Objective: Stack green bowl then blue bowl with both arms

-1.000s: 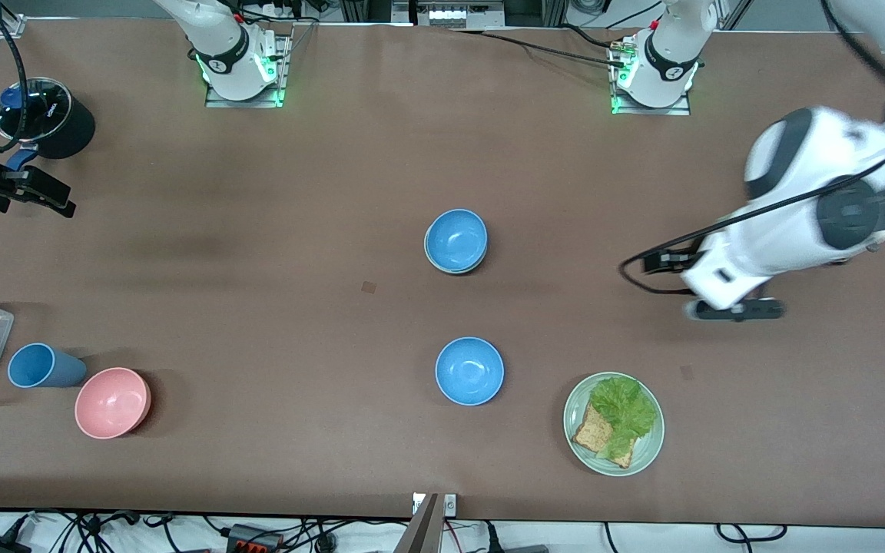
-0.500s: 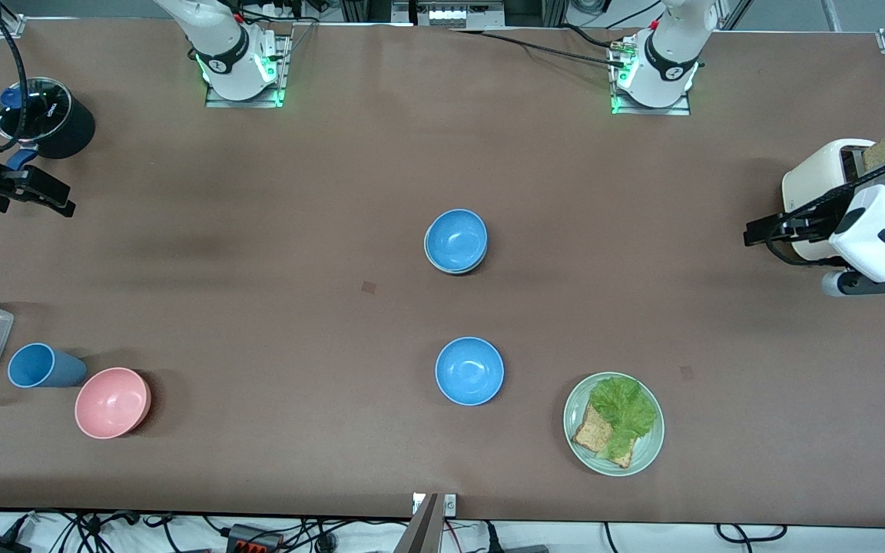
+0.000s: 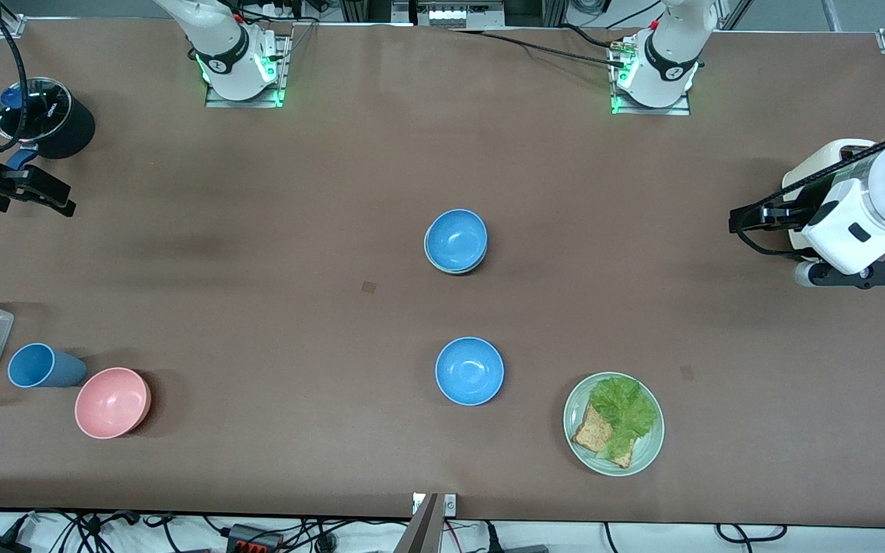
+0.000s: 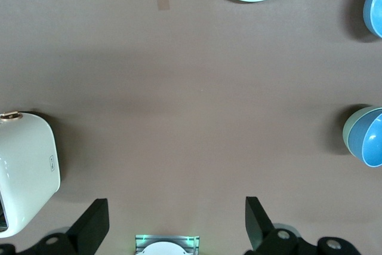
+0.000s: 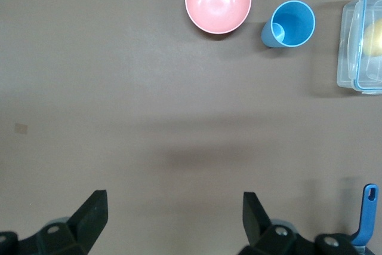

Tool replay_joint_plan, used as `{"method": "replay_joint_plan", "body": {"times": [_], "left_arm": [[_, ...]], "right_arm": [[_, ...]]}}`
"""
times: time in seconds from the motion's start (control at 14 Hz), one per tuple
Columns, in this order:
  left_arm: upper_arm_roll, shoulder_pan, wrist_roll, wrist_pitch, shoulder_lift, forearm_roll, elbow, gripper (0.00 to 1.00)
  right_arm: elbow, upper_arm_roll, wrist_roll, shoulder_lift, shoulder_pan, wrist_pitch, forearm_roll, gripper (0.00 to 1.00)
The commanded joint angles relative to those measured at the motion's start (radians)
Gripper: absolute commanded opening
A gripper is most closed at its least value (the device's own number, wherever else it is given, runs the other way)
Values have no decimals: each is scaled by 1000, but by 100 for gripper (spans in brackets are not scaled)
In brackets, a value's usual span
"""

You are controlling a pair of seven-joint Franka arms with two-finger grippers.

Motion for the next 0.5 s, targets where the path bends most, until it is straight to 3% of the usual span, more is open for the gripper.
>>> {"method": "replay_joint_plan", "body": {"times": [0.0,0.21,0.29,0.43], "left_arm": [[-5,4,20,-15,-20,16,2,100],[50,-1,99,112,-175,2,-200,100],[116,-45,137,167,-244,-24,-279,100],[331,-203,150,254,-338,-105,-413,100]], "right_arm": [[-9,4,-22,-17,-10,-9,3,100],[-9,3,-24,-17,-10,-11,3,100],[-9,3,-25,-17,-10,-11,3,100],[-9,3,-33,-17,-11,-9,3,100]]}}
